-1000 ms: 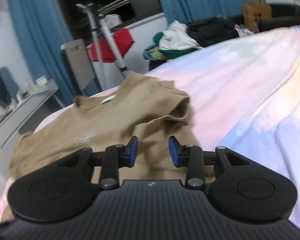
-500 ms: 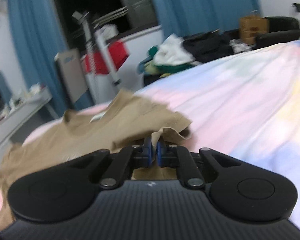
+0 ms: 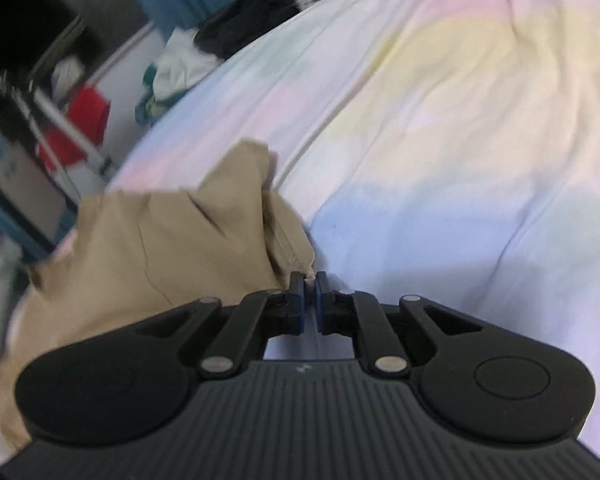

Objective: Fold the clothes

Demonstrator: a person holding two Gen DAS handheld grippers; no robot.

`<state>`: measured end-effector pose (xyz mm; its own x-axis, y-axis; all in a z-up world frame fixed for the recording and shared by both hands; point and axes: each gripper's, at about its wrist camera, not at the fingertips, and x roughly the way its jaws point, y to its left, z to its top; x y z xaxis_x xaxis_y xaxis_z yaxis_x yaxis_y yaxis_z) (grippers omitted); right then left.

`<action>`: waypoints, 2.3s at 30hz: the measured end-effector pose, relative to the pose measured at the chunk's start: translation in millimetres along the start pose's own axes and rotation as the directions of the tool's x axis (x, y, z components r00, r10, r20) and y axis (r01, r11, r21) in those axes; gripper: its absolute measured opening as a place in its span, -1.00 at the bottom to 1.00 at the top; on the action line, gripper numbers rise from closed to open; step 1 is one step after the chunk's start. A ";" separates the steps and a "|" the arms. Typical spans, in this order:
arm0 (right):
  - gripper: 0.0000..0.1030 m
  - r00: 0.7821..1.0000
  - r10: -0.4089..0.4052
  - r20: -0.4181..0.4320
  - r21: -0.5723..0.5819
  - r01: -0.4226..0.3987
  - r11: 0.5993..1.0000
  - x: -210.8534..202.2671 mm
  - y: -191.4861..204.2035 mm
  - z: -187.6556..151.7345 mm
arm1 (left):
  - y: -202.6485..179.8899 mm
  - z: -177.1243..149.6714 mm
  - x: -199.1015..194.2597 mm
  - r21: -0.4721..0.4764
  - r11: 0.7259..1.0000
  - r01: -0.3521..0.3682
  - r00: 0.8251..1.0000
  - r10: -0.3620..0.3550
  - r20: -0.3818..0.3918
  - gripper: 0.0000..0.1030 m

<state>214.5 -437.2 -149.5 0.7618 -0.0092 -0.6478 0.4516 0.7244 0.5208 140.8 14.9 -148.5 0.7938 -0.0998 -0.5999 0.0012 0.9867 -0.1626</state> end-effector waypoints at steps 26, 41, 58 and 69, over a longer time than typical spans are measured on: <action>0.21 0.999 0.028 0.037 -0.042 -0.026 0.999 -24.0 34.8 -12.7 | -5.9 -3.9 0.6 0.065 0.997 -0.040 0.999 0.039 0.008 0.29; 0.49 0.999 0.031 0.017 -0.097 -0.030 0.995 -21.7 40.5 -16.9 | -4.9 -4.0 2.1 0.087 0.995 -0.051 0.999 0.050 0.015 0.47; 0.47 0.934 0.351 0.067 0.255 -0.356 0.899 53.0 -2.4 -13.0 | -9.7 -5.6 7.6 0.140 0.989 -0.038 0.999 0.039 -0.002 0.99; -0.37 0.948 0.232 0.217 0.044 -0.247 0.968 92.5 18.7 19.6 | -8.2 -5.5 11.2 0.133 0.990 -0.037 0.999 0.037 0.000 0.99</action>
<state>302.5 -438.1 -188.8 0.9281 0.0100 -0.3723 0.2690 0.6733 0.6887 146.3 5.0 -158.2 0.7935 -0.0631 -0.6053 0.0529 0.9980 -0.0347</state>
